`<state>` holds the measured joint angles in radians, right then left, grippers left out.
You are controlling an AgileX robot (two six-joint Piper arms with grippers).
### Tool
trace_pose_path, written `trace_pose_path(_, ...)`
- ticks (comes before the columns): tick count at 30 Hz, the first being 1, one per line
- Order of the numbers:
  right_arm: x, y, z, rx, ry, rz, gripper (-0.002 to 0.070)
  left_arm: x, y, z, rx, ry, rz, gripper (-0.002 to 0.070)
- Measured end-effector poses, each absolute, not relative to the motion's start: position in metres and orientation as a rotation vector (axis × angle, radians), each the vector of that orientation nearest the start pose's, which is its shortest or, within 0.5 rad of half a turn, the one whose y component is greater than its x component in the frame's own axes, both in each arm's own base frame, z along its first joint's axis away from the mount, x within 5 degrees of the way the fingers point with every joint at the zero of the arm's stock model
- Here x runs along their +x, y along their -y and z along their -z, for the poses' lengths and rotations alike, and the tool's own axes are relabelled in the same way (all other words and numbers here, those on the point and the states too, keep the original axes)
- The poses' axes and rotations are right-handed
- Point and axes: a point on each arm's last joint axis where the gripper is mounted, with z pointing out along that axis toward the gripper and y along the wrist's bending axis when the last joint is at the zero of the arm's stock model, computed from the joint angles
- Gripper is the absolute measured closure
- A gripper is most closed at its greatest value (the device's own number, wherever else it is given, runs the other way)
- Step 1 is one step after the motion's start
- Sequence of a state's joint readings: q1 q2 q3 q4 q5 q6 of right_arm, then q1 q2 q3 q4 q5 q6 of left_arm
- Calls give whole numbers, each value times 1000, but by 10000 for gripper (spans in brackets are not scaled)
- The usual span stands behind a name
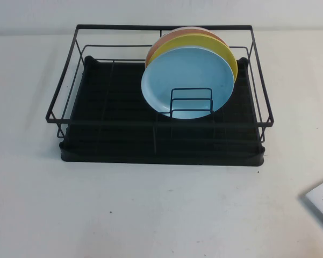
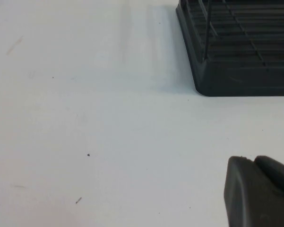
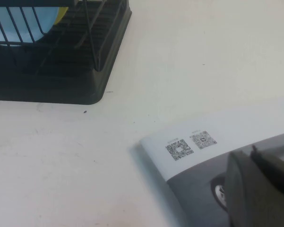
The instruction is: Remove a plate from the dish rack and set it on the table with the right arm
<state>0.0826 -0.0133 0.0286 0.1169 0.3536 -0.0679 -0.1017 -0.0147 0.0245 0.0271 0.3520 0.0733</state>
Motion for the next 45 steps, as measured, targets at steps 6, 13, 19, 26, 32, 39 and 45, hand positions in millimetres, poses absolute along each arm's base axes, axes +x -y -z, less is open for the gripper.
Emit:
trace_pose_path(6, 53, -8, -173, -66, -1851, -124, 694, 53, 5, -174, 178, -1837, -7, 679)
trace_pose_path(13, 53, -8, -173, -66, -1851, -124, 694, 53, 5, -174, 178, -1837, -7, 679)
trace_pose_path(19, 53, -8, -173, -66, -1851, -124, 694, 53, 5, -174, 178, -1837, -7, 679)
trace_pose_path(26, 52, -8, -173, -60, -1851, -133, 694, 53, 5, -174, 178, -1837, -7, 679)
trace_pose_path(32, 52, -8, -173, -59, -1851, -135, 694, 53, 5, -174, 178, -1837, -7, 679)
trace_pose_path(39, 52, -8, -173, -59, -1851, -135, 694, 53, 5, -174, 178, -1837, -7, 679)
trace_pose_path(45, 52, -10, -173, -27, -1846, -183, 694, 53, 5, -174, 178, -1837, -7, 679)
